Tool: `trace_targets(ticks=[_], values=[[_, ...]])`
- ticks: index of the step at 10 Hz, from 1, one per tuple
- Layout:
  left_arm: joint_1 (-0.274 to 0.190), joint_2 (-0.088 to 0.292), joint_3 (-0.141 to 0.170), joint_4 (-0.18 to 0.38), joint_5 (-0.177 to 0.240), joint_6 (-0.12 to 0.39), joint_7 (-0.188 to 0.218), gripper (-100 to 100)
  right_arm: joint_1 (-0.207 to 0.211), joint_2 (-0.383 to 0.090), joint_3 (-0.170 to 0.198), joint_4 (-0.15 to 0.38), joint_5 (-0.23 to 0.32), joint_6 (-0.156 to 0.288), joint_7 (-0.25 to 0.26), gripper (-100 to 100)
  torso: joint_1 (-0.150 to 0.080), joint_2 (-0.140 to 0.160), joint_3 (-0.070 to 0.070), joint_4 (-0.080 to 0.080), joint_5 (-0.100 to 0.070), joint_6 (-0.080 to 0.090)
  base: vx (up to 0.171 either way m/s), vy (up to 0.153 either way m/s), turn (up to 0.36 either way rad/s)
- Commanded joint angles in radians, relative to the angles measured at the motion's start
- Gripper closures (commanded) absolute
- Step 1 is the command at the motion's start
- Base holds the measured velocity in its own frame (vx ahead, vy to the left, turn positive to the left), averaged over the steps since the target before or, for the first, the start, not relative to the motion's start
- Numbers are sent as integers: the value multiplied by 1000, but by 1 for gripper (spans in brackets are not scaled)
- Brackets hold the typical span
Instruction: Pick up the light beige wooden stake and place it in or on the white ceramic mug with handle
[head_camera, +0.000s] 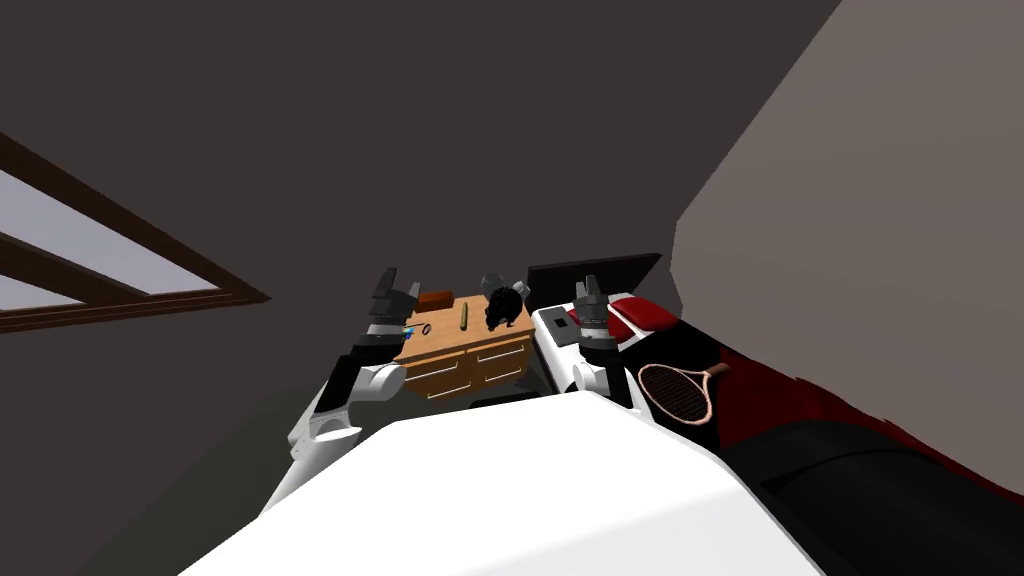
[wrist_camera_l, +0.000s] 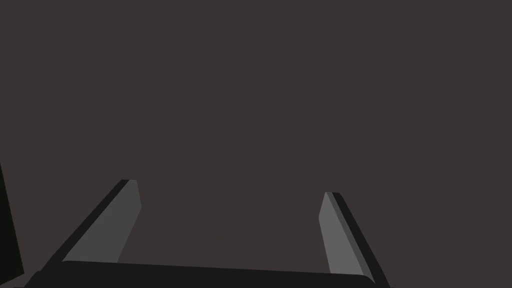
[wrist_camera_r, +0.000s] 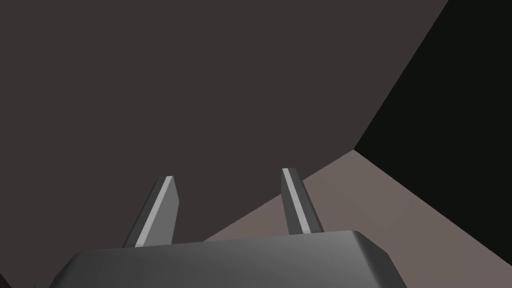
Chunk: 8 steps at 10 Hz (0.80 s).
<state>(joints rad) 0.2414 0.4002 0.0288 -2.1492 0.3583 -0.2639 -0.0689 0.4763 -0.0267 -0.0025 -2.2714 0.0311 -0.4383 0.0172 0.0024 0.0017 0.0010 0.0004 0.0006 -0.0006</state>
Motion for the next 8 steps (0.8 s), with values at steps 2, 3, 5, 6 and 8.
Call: trace_targets(ticks=[2,3,5,6,8], values=[[-37,56,-8,35,56,44,-8,-100,0,0,0,0,0,0,0,0,0,0,0,0,0,1,-26,27,-214],[-64,95,-17,60,96,87,-16,-100,0,0,0,0,0,0,0,0,0,0,0,0,0,0,-28,33,-303],[-91,147,-30,88,152,131,-26,-100,0,0,0,0,0,0,0,0,1,0,0,0,0,1,-47,53,-321],[-116,184,-45,119,185,165,-37,-100,0,0,0,0,0,0,0,0,2,0,0,0,0,-1,-39,51,-342],[-140,234,-64,153,238,209,-50,-100,0,0,0,0,0,0,0,0,2,-1,0,0,0,-1,-29,46,-215]])
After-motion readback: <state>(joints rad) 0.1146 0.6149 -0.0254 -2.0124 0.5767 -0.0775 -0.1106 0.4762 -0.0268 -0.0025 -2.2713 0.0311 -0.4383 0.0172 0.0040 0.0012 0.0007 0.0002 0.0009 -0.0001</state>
